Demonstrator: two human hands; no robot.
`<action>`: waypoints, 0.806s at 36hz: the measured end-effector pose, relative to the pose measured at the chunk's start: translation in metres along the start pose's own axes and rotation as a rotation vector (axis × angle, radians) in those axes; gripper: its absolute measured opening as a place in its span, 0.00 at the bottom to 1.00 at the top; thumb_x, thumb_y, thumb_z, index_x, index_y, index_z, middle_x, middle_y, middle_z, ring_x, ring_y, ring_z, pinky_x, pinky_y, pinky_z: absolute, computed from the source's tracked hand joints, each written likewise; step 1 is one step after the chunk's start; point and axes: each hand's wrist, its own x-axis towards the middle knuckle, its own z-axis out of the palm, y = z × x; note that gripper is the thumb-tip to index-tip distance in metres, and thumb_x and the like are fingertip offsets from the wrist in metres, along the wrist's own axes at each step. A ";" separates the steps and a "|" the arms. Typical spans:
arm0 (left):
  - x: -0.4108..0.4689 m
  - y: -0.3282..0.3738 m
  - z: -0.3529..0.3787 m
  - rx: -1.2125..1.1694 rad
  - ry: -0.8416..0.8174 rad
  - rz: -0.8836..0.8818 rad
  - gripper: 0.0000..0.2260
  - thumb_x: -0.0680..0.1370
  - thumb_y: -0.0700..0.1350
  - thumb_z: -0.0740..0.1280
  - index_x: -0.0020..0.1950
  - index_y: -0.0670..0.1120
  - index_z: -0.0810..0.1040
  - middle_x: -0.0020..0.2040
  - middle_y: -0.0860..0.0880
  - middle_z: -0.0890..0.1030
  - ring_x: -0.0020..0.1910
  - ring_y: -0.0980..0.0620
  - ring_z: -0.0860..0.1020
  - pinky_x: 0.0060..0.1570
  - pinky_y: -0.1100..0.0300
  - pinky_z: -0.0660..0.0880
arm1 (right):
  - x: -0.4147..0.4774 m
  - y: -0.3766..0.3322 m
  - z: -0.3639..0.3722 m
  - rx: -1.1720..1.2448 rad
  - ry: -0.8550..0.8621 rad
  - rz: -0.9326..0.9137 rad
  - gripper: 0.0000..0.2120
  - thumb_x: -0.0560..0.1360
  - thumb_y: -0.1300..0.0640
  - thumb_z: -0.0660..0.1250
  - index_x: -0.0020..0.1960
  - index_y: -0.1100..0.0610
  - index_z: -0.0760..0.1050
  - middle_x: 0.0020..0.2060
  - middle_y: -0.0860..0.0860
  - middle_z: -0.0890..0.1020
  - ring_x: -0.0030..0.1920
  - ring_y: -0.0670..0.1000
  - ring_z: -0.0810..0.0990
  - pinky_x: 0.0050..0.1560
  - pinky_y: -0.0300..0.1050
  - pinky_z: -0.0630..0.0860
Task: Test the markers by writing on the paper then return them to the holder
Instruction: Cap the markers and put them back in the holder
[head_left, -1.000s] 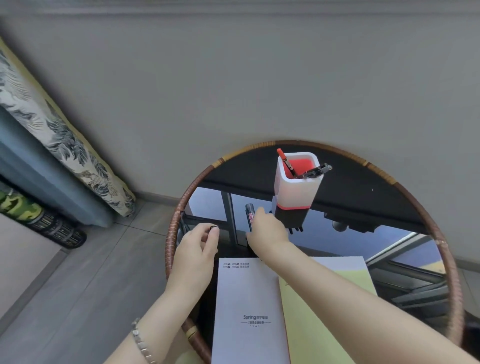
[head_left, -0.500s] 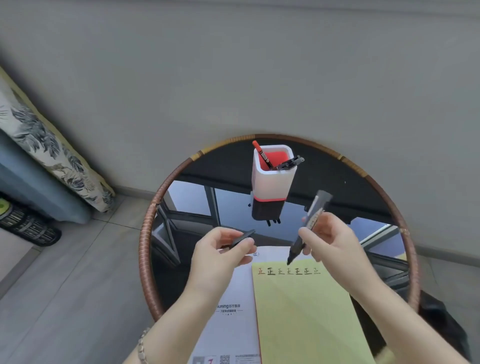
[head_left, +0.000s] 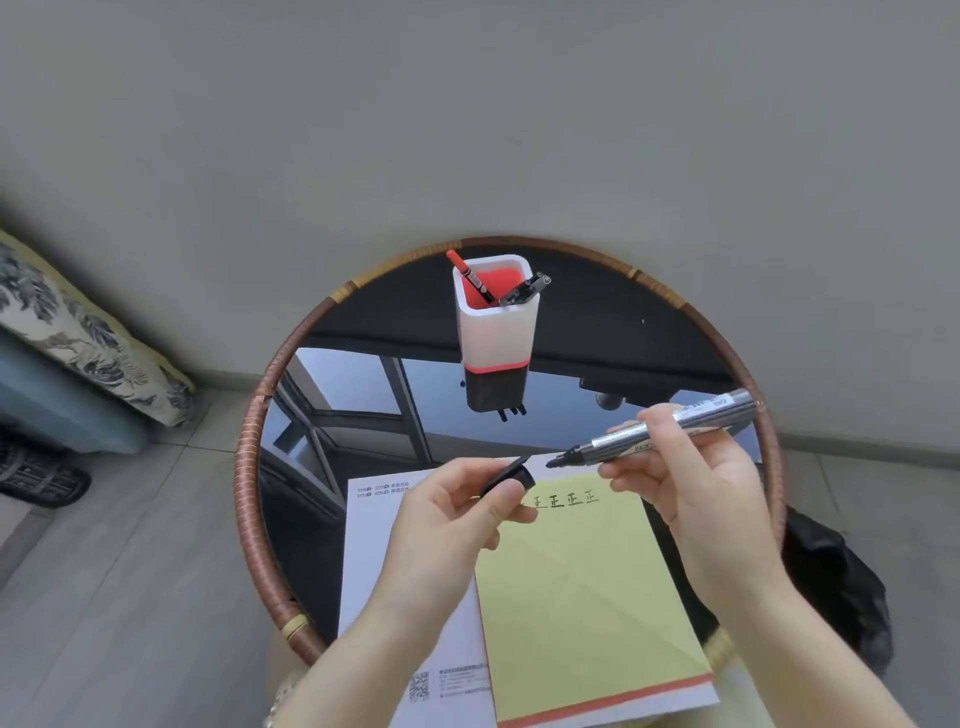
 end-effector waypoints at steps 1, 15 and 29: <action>0.000 0.000 0.000 -0.005 0.001 0.007 0.05 0.75 0.37 0.67 0.48 0.46 0.81 0.40 0.51 0.84 0.37 0.58 0.82 0.33 0.69 0.73 | -0.001 0.000 0.001 0.012 -0.009 -0.003 0.06 0.75 0.56 0.62 0.43 0.58 0.73 0.30 0.52 0.82 0.30 0.50 0.82 0.32 0.36 0.78; -0.006 0.002 -0.001 0.023 -0.039 0.103 0.07 0.73 0.35 0.68 0.47 0.45 0.80 0.39 0.49 0.85 0.32 0.56 0.81 0.31 0.69 0.71 | -0.011 0.004 0.010 0.009 -0.085 0.023 0.11 0.68 0.51 0.63 0.43 0.59 0.73 0.32 0.55 0.83 0.30 0.51 0.81 0.31 0.37 0.78; -0.004 -0.004 -0.003 0.569 -0.200 0.356 0.03 0.80 0.48 0.59 0.49 0.54 0.72 0.33 0.60 0.72 0.31 0.60 0.68 0.32 0.68 0.64 | -0.007 0.004 0.016 -0.029 -0.035 0.095 0.13 0.77 0.60 0.60 0.35 0.63 0.71 0.24 0.55 0.80 0.21 0.49 0.76 0.23 0.36 0.73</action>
